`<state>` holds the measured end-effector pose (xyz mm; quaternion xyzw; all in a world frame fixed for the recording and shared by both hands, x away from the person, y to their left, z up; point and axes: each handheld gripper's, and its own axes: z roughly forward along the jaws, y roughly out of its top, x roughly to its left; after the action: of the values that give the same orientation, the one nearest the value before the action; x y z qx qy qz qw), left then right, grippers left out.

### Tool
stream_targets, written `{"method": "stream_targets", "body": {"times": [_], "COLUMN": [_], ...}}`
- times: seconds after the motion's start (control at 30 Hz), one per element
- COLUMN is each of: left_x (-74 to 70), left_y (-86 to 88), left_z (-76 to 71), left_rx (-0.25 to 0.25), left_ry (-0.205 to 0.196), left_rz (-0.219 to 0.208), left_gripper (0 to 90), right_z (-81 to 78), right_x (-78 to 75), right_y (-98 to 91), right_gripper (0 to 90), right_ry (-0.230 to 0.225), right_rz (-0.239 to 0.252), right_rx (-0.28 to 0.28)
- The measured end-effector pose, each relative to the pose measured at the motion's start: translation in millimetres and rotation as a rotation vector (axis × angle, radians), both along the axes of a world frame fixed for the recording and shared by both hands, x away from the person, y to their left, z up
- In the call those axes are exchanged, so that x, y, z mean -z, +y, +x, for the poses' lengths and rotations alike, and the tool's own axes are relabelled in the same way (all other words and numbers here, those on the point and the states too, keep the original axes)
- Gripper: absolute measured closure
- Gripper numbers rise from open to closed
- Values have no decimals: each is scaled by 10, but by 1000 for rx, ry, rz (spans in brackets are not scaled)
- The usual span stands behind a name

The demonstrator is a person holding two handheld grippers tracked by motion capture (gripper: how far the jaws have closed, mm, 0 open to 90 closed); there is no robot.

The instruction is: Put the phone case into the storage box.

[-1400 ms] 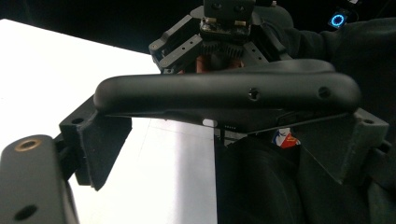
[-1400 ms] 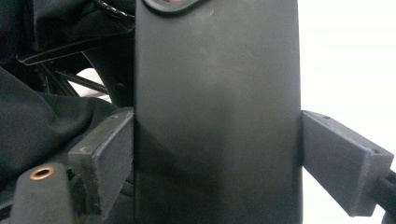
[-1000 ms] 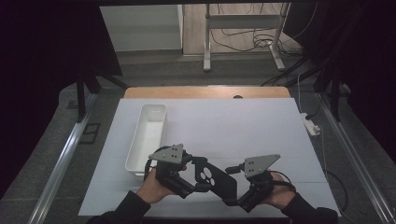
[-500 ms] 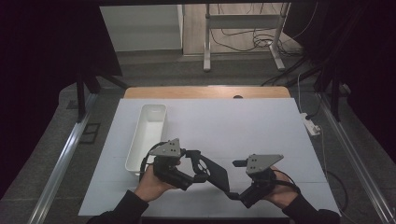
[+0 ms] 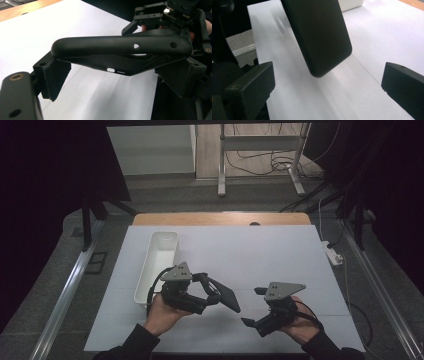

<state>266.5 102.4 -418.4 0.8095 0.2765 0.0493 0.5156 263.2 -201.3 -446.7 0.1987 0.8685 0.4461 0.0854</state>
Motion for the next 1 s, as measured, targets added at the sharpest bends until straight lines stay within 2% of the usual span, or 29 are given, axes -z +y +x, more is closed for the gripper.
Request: {"method": "stream_targets", "body": {"times": [0.07, 0.4, 0.5, 0.77, 1.0], "left_x": [-7, -38, -43, -65, -82], "left_y": [-11, -80, -93, -174, -266], "left_z": [2, 32, 38, 48, 30], "left_rx": [-18, -97, -103, -140, -143], "left_ry": [1, 41, 48, 73, 79], "left_rz": [5, 2, -3, -2, 10], "left_gripper": [148, 148, 147, 147, 147], "right_z": [-1, -35, -40, -19, -2], "right_x": [-4, -6, -3, 22, 54], "right_y": [8, 77, 90, 175, 268], "right_gripper": [0, 4, 0, 0, 16], "right_ry": [0, -15, -30, -15, -15], "right_rz": [-20, -52, -66, -102, -135], "right_rx": [10, 55, 62, 95, 131]}}
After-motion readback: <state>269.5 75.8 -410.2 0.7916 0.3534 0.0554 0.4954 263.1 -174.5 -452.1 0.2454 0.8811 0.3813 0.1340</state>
